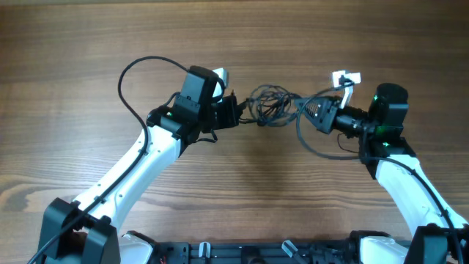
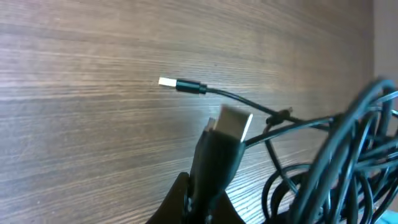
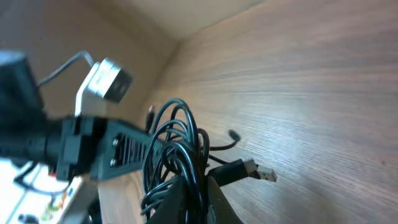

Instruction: Untangle cables

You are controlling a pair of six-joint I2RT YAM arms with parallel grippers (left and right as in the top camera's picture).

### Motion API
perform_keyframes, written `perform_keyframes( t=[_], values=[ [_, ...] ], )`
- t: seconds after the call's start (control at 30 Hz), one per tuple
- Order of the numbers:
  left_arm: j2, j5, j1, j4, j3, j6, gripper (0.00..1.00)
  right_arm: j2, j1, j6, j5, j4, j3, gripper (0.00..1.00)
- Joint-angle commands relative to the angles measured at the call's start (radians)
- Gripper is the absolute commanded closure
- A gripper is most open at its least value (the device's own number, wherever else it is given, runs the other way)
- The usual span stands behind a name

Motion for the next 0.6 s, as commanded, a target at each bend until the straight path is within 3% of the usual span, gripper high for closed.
perform_keyframes(
  t=[0.0, 0.07, 0.13, 0.17, 0.23, 0.27, 0.4, 0.5, 0.57],
  values=[
    [0.014, -0.138, 0.023, -0.053, -0.018, -0.039, 0.94, -0.003, -0.027, 0.127, 0.144, 0.014, 0.018, 0.96],
    [0.014, -0.175, 0.023, -0.054, -0.018, -0.106, 0.83, -0.003, -0.027, 0.160, 0.144, 0.012, 0.018, 0.96],
    [0.014, -0.223, 0.023, -0.055, -0.018, -0.201, 0.81, -0.003, -0.027, 0.175, 0.145, 0.003, 0.018, 0.96],
    [0.014, -0.249, 0.023, -0.053, -0.018, -0.255, 0.67, -0.003, -0.027, 0.192, 0.154, -0.021, 0.018, 0.96],
    [0.014, -0.248, 0.023, -0.016, -0.018, -0.300, 0.28, -0.003, -0.027, 0.259, 0.193, -0.068, 0.018, 0.95],
    [0.014, -0.217, 0.023, 0.013, -0.018, -0.300, 0.20, -0.003, -0.027, 0.274, 0.193, -0.077, 0.018, 0.96],
    [0.014, 0.111, 0.012, 0.175, -0.018, -0.125, 0.17, -0.003, -0.027, 0.359, 0.192, -0.112, 0.018, 0.96],
    [0.014, 0.155, -0.034, 0.192, -0.018, -0.002, 0.29, -0.003, -0.027, 0.550, 0.164, -0.122, 0.018, 0.95],
    [0.014, 0.157, -0.072, 0.191, -0.018, 0.064, 0.33, -0.003, -0.027, 0.600, 0.150, -0.123, 0.018, 0.96]
  ],
)
